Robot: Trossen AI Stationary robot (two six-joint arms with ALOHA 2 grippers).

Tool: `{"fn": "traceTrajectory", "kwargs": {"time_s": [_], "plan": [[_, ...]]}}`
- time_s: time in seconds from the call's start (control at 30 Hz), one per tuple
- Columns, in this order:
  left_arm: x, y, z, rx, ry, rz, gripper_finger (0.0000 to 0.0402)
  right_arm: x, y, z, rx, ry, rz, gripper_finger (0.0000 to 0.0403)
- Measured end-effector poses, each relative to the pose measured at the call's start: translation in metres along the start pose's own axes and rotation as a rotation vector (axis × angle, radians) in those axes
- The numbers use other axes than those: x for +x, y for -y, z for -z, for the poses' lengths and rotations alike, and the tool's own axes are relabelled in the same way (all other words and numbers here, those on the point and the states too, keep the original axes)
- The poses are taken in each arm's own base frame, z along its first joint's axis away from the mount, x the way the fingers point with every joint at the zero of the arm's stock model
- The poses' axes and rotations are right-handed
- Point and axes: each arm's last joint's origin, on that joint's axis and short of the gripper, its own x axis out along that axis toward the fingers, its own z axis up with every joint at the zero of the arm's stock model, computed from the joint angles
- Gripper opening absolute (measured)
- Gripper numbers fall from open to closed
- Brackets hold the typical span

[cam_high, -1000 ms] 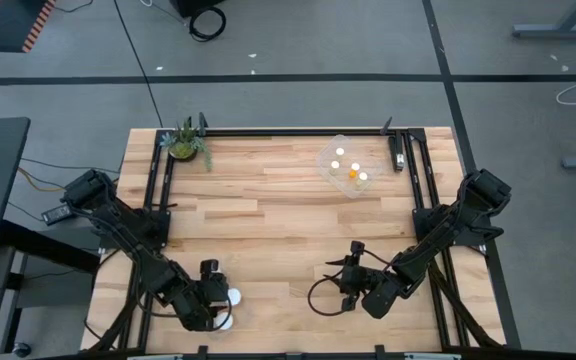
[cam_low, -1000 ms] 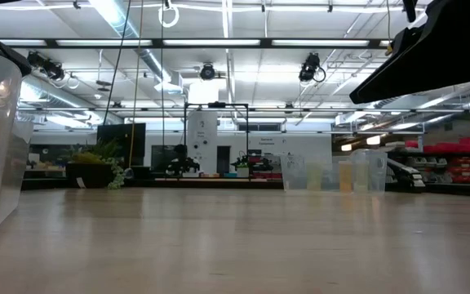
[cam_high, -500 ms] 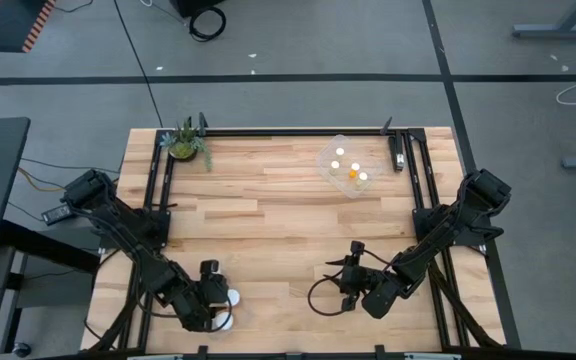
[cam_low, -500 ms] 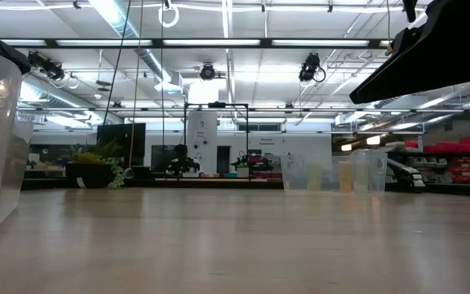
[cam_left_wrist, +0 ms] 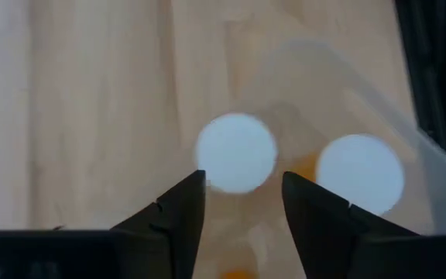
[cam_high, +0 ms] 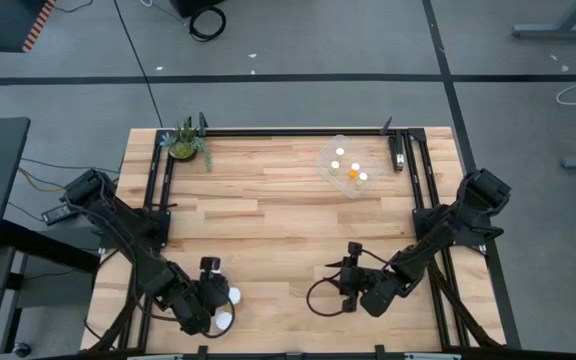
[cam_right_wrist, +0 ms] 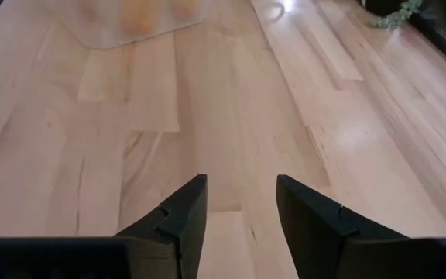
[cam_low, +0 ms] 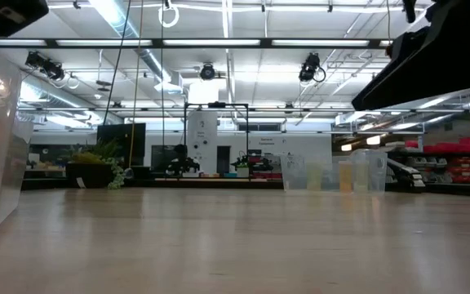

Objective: Pick and place medicine bottles into bin by pill shape (circle, oval)
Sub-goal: Return to Home Position

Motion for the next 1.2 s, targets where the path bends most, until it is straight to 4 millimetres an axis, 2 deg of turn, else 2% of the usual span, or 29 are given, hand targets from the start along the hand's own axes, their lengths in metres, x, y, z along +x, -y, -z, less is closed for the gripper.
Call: {"fn": "traceTrajectory", "kwargs": {"time_s": [0.17, 0.5, 0.73, 0.9, 1.0, 1.1, 1.2], "plan": [[-0.007, -0.007, -0.012, 0.056, 0.060, -0.056, 0.0158, 0.002, 0.007, -0.007, -0.029, -0.016, -0.036, 0.0158], [-0.007, -0.036, -0.041, 0.213, 0.164, -0.078, 0.0097, -0.024, 0.039, -0.046, -0.100, 0.060, -0.148, 0.0125], [-0.005, -0.041, -0.052, 0.295, 0.207, -0.014, 0.0059, -0.035, 0.063, -0.067, -0.160, 0.118, -0.285, 0.0105], [-0.002, -0.031, -0.049, 0.339, 0.236, 0.022, 0.0035, -0.028, 0.072, -0.072, -0.151, 0.121, -0.327, 0.0092], [0.012, -0.030, -0.038, 0.360, 0.265, 0.049, 0.0023, -0.022, 0.072, -0.070, -0.178, 0.127, -0.363, 0.0085], [0.021, -0.037, -0.027, 0.356, 0.260, 0.044, 0.0013, -0.019, 0.077, -0.063, -0.193, 0.154, -0.395, 0.0078], [0.020, -0.049, -0.022, 0.331, 0.293, 0.036, 0.0008, -0.021, 0.092, -0.056, -0.146, 0.199, -0.415, 0.0070]]}}
